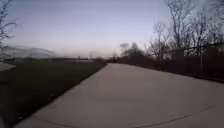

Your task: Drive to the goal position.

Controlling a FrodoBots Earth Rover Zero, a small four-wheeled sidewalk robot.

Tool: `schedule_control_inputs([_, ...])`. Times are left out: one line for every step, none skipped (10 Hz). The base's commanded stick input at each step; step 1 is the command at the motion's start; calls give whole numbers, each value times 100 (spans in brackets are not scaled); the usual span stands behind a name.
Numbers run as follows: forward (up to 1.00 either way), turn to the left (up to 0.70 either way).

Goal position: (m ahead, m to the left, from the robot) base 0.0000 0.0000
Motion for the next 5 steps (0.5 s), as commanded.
schedule_control_inputs([5,0])
schedule_control_inputs([0,0])
schedule_control_inputs([4,0])
schedule_control_inputs([3,0])
schedule_control_inputs([2,0])
